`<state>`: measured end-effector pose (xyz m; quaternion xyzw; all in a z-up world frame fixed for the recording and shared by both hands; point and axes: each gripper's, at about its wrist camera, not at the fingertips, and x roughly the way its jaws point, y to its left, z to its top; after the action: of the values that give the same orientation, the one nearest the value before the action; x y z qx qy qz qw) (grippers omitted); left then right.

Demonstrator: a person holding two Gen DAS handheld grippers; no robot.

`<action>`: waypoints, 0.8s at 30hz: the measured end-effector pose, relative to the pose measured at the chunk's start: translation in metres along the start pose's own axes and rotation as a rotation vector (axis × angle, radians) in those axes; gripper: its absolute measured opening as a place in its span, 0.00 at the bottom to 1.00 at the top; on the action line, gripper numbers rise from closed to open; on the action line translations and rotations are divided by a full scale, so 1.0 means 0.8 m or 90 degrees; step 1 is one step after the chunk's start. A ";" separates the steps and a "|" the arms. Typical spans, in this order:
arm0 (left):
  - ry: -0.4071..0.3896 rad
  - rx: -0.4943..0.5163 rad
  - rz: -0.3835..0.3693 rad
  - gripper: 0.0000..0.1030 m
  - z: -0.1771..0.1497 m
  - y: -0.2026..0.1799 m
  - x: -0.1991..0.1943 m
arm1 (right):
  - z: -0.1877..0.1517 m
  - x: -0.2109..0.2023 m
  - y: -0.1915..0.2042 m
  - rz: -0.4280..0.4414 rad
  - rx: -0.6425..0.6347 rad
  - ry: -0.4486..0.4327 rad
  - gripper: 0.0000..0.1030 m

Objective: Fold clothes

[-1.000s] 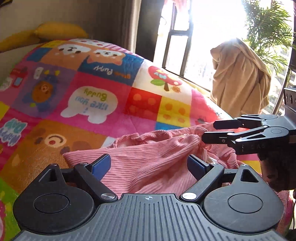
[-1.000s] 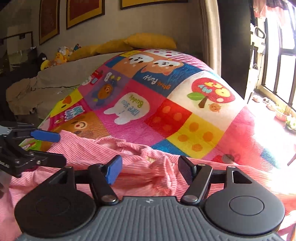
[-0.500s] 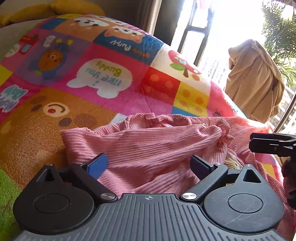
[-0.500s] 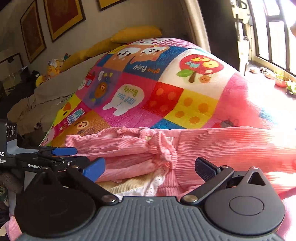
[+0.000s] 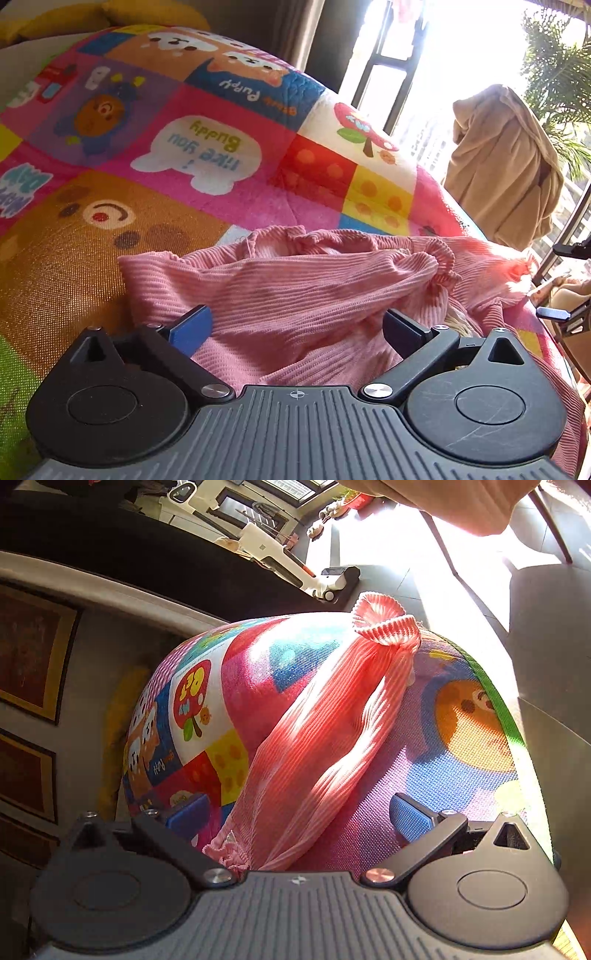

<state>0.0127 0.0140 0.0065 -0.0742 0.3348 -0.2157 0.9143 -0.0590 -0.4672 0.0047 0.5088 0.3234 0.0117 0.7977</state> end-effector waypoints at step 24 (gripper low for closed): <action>-0.015 -0.050 -0.044 1.00 0.001 0.014 -0.006 | -0.063 0.056 0.179 0.058 -0.336 0.092 1.00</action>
<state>0.0138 0.0264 0.0070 -0.1244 0.3294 -0.2331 0.9065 -0.0055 -0.3420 0.0858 0.2949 0.3422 0.1676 0.8763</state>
